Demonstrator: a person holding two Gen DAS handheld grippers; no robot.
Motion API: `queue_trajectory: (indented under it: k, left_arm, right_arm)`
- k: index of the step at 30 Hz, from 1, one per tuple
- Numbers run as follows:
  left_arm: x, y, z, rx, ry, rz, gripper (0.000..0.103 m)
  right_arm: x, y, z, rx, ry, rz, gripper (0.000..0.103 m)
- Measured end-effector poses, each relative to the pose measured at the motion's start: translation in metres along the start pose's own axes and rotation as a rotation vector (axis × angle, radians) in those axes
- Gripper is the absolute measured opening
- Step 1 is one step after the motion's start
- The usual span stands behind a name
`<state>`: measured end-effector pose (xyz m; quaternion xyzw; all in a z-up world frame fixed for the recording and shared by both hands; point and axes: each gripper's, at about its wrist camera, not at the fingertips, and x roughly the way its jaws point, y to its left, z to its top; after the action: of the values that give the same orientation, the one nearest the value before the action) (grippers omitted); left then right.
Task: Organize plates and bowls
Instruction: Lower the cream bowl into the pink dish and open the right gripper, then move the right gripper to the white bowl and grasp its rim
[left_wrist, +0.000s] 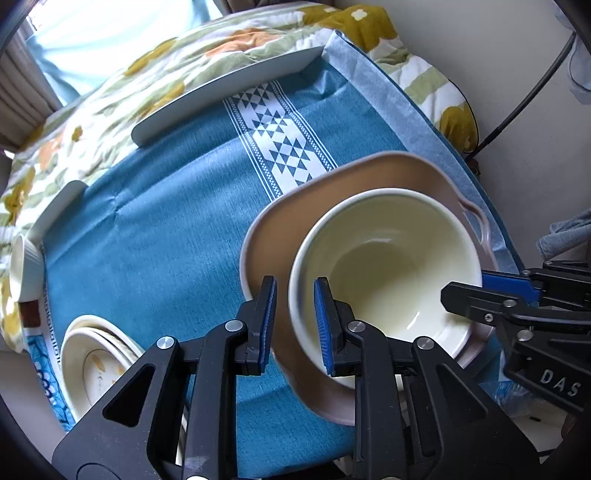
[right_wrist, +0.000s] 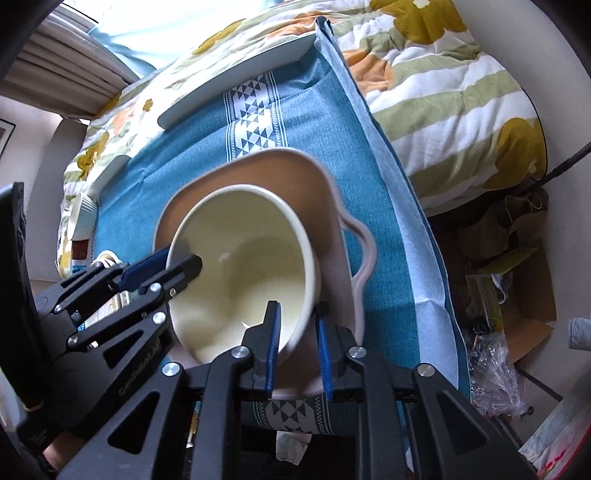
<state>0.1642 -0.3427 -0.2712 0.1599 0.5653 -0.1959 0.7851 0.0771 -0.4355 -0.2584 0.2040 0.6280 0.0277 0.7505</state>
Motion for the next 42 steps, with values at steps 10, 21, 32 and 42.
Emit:
queue_trajectory:
  k: [10, 21, 32, 42]
  left_arm:
    - [-0.039, 0.023, 0.001, -0.075, -0.051, -0.081, 0.021]
    - [-0.162, 0.155, -0.047, -0.436, -0.332, 0.005, 0.096]
    - [-0.161, 0.366, -0.123, -0.896, -0.404, 0.051, 0.097]
    - [-0.06, 0.476, -0.133, -1.059, -0.3, -0.096, 0.065]
  right_arm:
    - [-0.038, 0.002, -0.003, 0.001, -0.085, 0.024, 0.026]
    - [-0.096, 0.126, 0.029, -0.353, -0.284, 0.197, 0.093]
    - [-0.03, 0.312, 0.083, -0.719, -0.259, 0.307, 0.102]
    - [0.131, 0.437, 0.137, -0.761, -0.029, 0.163, 0.095]
